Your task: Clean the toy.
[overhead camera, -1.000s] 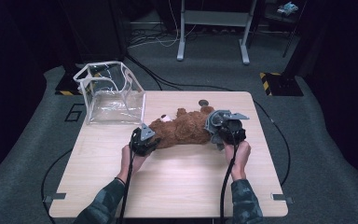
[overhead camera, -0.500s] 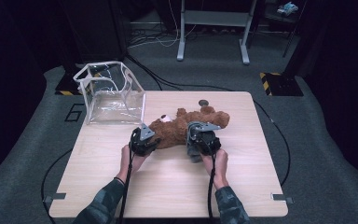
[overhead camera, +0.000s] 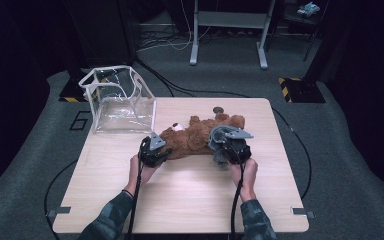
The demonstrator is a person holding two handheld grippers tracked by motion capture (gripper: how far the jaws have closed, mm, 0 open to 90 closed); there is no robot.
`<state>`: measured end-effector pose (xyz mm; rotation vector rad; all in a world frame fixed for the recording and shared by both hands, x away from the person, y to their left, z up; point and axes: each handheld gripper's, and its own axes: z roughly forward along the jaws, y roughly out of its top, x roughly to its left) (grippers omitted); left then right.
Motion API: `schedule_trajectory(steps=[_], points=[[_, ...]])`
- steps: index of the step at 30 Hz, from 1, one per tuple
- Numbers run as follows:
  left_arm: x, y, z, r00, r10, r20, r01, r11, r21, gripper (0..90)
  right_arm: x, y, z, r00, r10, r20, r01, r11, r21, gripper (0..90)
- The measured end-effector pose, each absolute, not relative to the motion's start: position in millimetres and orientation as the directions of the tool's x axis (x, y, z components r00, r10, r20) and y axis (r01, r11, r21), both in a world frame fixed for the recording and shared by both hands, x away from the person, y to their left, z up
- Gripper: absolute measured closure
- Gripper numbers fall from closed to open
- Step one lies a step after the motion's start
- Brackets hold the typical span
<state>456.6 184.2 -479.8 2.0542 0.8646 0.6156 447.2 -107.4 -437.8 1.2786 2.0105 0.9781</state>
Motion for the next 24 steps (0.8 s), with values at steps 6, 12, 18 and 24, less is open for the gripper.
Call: schedule_trajectory(steps=[6, 12, 18, 24], points=[[456, 184, -480, 0.644, 0.756, 0.117, 0.363, -0.436, 0.824, 71.7, 464, -66, -431, -0.49, 0.871, -0.018, 0.508, 0.302, 0.807, 76.4], [456, 183, -480, 0.644, 0.756, 0.116, 0.363, -0.435, 0.824, 71.6, 457, -52, -414, -0.556, 0.83, 0.054, 0.47, 0.26, 0.844, 76.4], [456, 183, -479, 0.644, 0.756, 0.116, 0.363, -0.436, 0.824, 71.5, 449, -49, -401, -0.608, 0.793, 0.051, 0.425, 0.27, 0.864, 76.3], [456, 184, -480, 0.644, 0.756, 0.116, 0.363, -0.436, 0.824, 71.5, 452, -66, -416, -0.545, 0.838, 0.022, 0.469, 0.283, 0.836, 76.3]])
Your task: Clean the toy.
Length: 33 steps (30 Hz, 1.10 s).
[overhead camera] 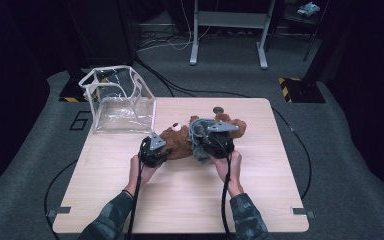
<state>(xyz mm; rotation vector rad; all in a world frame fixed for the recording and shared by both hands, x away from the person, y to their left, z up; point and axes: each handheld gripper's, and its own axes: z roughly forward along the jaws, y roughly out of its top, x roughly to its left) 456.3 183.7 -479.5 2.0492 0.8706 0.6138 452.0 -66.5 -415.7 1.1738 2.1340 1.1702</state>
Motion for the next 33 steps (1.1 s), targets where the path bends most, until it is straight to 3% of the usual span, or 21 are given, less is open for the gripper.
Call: schedule_trajectory(steps=[1, 3, 8, 16, 24, 27, 33], points=[[456, 184, -480, 0.644, 0.757, 0.114, 0.364, -0.434, 0.824, 71.5, 456, -77, -427, -0.476, 0.879, -0.024, 0.511, 0.299, 0.806, 76.3], [456, 184, -479, 0.644, 0.756, 0.115, 0.362, -0.434, 0.825, 71.5, 460, -87, -437, -0.43, 0.902, -0.032, 0.549, 0.289, 0.784, 76.3], [457, 184, -479, 0.643, 0.757, 0.114, 0.362, -0.432, 0.826, 71.4, 451, -98, -441, -0.405, 0.914, -0.031, 0.554, 0.272, 0.786, 76.3], [456, 184, -479, 0.642, 0.758, 0.114, 0.363, -0.431, 0.826, 71.1, 417, -93, -401, -0.431, 0.901, -0.039, 0.466, 0.26, 0.846, 76.3], [456, 183, -479, 0.635, 0.765, 0.11, 0.36, -0.419, 0.833, 71.1, 404, -39, -358, -0.562, 0.824, -0.067, 0.373, 0.326, 0.869, 76.2], [456, 185, -478, 0.645, 0.756, 0.112, 0.364, -0.434, 0.824, 71.1, 416, -21, -365, -0.573, 0.812, -0.11, 0.39, 0.388, 0.835, 76.2], [457, 186, -479, 0.648, 0.755, 0.105, 0.361, -0.426, 0.829, 71.1, 449, -38, -397, -0.438, 0.892, -0.11, 0.522, 0.352, 0.777, 76.3]])
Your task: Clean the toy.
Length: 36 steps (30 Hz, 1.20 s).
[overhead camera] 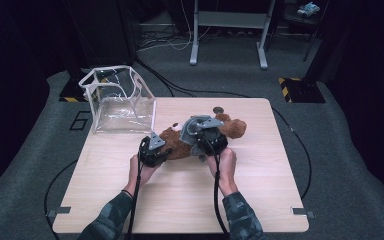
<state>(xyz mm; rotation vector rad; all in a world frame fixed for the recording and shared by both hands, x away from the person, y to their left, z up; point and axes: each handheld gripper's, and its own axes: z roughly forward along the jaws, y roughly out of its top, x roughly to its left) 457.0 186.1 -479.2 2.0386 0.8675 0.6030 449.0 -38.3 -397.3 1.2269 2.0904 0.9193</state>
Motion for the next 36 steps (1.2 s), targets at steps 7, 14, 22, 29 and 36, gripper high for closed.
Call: schedule_trajectory(steps=[7, 14, 22, 29, 36], points=[[457, 185, -479, 0.65, 0.752, 0.105, 0.362, -0.428, 0.828, 71.1, 459, -62, -412, -0.388, 0.919, -0.075, 0.566, 0.302, 0.767, 76.4], [457, 185, -479, 0.651, 0.752, 0.108, 0.362, -0.432, 0.826, 71.2, 447, -41, -402, -0.461, 0.883, -0.091, 0.494, 0.34, 0.8, 76.1], [458, 186, -479, 0.656, 0.748, 0.103, 0.363, -0.432, 0.826, 71.2, 457, -18, -412, -0.506, 0.859, -0.082, 0.533, 0.386, 0.753, 76.4], [458, 187, -479, 0.658, 0.746, 0.098, 0.362, -0.428, 0.828, 71.3, 464, -57, -414, -0.429, 0.903, -0.013, 0.581, 0.287, 0.761, 77.0], [458, 187, -479, 0.659, 0.746, 0.097, 0.364, -0.429, 0.826, 71.2, 463, -84, -411, -0.347, 0.937, -0.036, 0.592, 0.249, 0.766, 76.8]])
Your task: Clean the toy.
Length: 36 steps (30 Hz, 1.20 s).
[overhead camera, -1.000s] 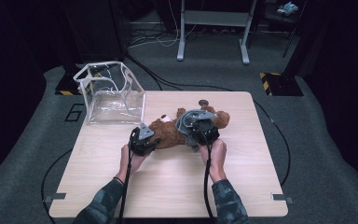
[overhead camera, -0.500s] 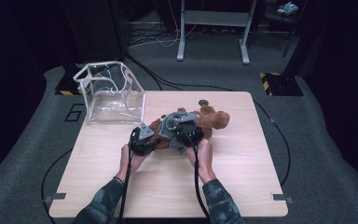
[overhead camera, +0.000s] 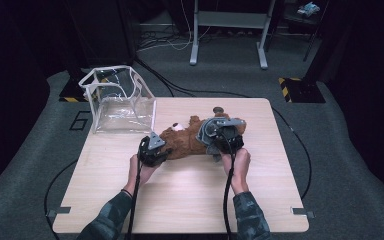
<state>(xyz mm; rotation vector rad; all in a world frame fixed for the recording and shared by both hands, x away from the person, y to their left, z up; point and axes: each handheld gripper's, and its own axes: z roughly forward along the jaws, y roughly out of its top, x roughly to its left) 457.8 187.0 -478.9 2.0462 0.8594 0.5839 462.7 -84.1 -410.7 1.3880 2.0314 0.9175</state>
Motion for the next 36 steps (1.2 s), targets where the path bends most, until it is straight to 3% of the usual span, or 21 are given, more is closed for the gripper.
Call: schedule_trajectory(steps=[7, 12, 15, 16, 21, 22, 24, 28, 30, 36], points=[[458, 186, -479, 0.658, 0.746, 0.101, 0.36, -0.43, 0.828, 71.2, 448, -47, -397, -0.451, 0.89, -0.061, 0.508, 0.313, 0.802, 76.7], [458, 187, -479, 0.661, 0.744, 0.098, 0.363, -0.431, 0.826, 71.2, 448, -12, -401, -0.538, 0.838, -0.095, 0.496, 0.405, 0.768, 76.6], [458, 188, -479, 0.663, 0.742, 0.099, 0.362, -0.434, 0.825, 71.2, 455, -15, -406, -0.519, 0.848, -0.112, 0.51, 0.411, 0.755, 76.7], [458, 188, -479, 0.667, 0.739, 0.099, 0.36, -0.436, 0.825, 71.1, 461, -26, -409, -0.47, 0.879, -0.079, 0.542, 0.358, 0.76, 76.7], [458, 191, -479, 0.666, 0.741, 0.087, 0.356, -0.418, 0.836, 68.9, 465, -54, -413, -0.408, 0.912, -0.05, 0.574, 0.298, 0.763, 76.7], [458, 194, -478, 0.664, 0.745, 0.067, 0.364, -0.4, 0.841, 58.9, 463, -64, -416, -0.397, 0.917, -0.022, 0.582, 0.27, 0.767, 76.6], [457, 195, -478, 0.656, 0.752, 0.06, 0.37, -0.39, 0.843, 48.0, 460, -66, -416, -0.409, 0.912, -0.018, 0.572, 0.272, 0.774, 76.5], [451, 202, -481, 0.633, 0.772, 0.052, 0.394, -0.38, 0.837, 44.3, 453, -56, -411, -0.439, 0.898, -0.027, 0.543, 0.289, 0.788, 76.3], [449, 204, -482, 0.631, 0.774, 0.051, 0.392, -0.375, 0.84, 46.3, 449, -46, -408, -0.463, 0.885, -0.037, 0.524, 0.307, 0.794, 76.3], [441, 207, -478, 0.635, 0.769, 0.076, 0.36, -0.382, 0.851, 66.3, 443, -12, -405, -0.539, 0.84, -0.053, 0.494, 0.367, 0.788, 76.1]])
